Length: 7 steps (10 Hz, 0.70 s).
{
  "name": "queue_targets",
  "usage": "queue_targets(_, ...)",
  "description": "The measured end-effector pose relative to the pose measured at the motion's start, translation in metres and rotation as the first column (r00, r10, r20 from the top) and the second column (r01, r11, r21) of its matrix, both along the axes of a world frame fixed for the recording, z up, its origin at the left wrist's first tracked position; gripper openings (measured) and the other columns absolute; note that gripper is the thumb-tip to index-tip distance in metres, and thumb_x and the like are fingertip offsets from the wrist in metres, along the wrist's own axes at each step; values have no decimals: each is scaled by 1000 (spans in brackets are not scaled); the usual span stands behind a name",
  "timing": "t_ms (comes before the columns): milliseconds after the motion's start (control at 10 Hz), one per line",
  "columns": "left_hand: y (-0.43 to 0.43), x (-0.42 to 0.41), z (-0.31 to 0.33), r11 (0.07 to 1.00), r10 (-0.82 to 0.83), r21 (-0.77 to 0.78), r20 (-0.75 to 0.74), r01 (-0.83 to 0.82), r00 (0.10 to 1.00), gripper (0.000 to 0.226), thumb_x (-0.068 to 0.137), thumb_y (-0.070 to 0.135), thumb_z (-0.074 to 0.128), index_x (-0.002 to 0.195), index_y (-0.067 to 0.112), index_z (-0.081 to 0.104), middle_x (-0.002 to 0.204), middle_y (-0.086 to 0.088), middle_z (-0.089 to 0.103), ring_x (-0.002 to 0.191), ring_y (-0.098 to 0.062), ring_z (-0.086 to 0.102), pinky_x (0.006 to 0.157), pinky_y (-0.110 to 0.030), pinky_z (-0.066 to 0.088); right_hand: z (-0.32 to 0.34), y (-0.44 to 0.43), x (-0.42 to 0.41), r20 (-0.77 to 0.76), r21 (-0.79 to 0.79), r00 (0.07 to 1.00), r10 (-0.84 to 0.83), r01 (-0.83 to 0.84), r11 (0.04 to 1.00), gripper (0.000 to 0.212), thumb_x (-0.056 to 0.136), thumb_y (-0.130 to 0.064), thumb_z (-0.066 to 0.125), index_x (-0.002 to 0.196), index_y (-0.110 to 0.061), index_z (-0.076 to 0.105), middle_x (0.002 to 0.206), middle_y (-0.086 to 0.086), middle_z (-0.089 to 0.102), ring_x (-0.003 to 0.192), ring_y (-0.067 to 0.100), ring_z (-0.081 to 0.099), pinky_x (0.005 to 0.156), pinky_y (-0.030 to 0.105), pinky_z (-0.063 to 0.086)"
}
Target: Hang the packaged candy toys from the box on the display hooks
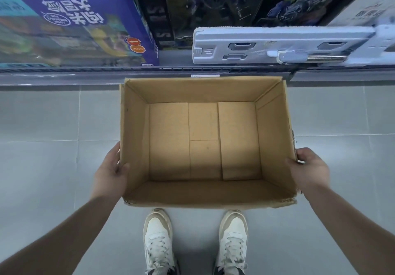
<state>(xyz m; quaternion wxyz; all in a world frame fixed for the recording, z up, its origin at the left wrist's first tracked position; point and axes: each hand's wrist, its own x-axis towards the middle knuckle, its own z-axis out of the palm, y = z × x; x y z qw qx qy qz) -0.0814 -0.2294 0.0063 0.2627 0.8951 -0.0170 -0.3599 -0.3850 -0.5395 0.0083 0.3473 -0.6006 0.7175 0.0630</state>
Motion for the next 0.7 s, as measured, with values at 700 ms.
queue_targets(700,-35,24,45,970,-184,182,134,159,974,67,101,27,61,160,38,31,146,-11,57,129,-34,56,92,-39,47,48,-19,24,58,75,969,239,-243,967,47,98,-32,57,143,-35,48,124,2,62,100,22,57,64,24,44)
